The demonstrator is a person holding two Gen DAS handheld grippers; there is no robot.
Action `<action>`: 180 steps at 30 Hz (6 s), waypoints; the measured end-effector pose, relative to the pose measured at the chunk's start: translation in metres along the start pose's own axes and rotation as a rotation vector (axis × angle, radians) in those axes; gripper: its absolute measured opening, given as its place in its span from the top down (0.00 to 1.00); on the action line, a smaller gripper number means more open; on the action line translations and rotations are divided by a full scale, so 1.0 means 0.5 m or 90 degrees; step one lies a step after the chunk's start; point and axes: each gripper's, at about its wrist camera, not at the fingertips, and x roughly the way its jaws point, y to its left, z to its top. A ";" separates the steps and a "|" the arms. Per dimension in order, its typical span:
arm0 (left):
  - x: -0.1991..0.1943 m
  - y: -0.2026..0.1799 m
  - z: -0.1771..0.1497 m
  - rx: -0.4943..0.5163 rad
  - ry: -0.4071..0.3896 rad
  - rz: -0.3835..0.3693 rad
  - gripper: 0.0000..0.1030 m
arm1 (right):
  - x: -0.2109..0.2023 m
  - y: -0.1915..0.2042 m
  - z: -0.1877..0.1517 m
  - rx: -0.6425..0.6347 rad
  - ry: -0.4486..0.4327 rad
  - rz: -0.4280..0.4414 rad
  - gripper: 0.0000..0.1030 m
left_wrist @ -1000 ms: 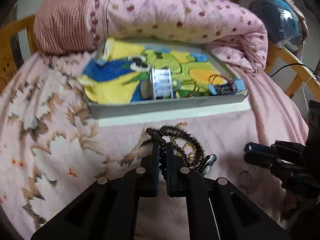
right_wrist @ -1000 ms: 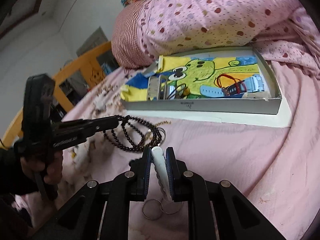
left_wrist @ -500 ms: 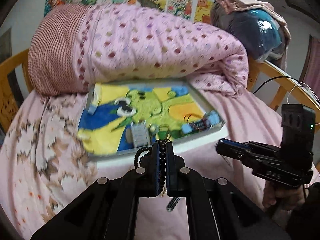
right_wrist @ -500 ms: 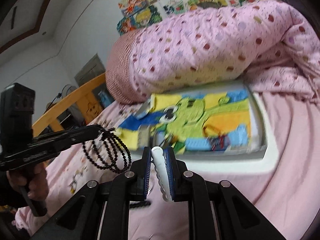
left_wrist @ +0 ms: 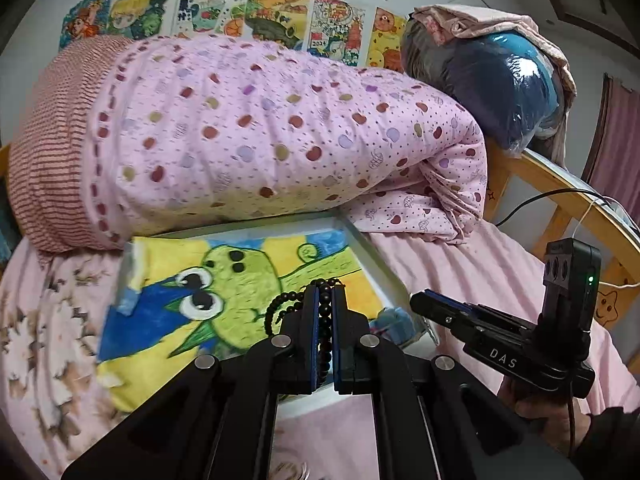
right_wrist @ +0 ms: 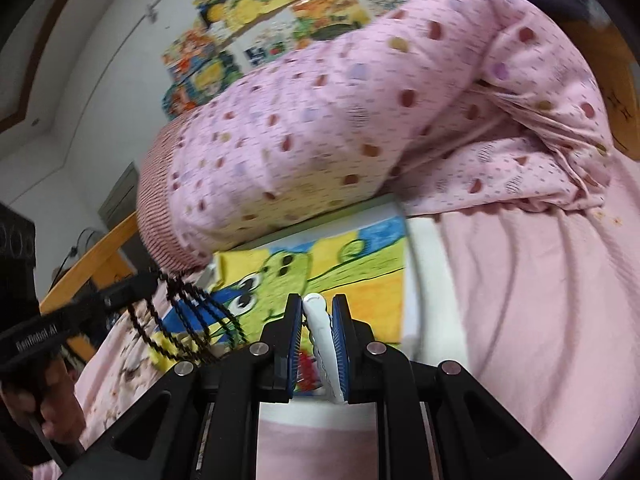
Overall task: Organize jewelry
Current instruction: 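Carry the bead bracelets with the left tool into the tray while the right tool carries the keychain there, then withdraw both tools from the tray back over the bed, then grasp the black hair clip with the left tool while the right tool grasps the silver rings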
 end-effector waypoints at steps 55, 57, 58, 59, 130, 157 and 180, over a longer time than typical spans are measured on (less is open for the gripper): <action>-0.156 0.062 -0.025 -0.123 -0.125 0.118 0.02 | -0.227 0.214 0.026 -0.160 -0.181 -0.081 0.00; -0.184 0.059 -0.034 -0.116 -0.135 0.121 0.02 | -0.246 0.228 0.016 -0.163 -0.187 -0.080 0.00; -0.195 0.059 -0.038 -0.114 -0.139 0.121 0.02 | -0.256 0.237 0.010 -0.164 -0.191 -0.080 0.00; -0.206 0.059 -0.043 -0.114 -0.142 0.122 0.02 | -0.263 0.243 0.006 -0.165 -0.193 -0.080 0.00; -0.072 0.036 -0.312 0.040 0.168 -0.097 0.54 | -0.112 0.224 -0.313 -0.328 0.281 -0.019 0.28; 0.011 0.023 -0.322 0.082 0.224 -0.046 0.89 | -0.066 0.253 -0.351 -0.415 0.299 -0.024 0.71; -0.036 -0.003 -0.298 0.013 0.171 0.001 0.90 | -0.070 0.224 -0.281 -0.401 0.164 -0.113 0.71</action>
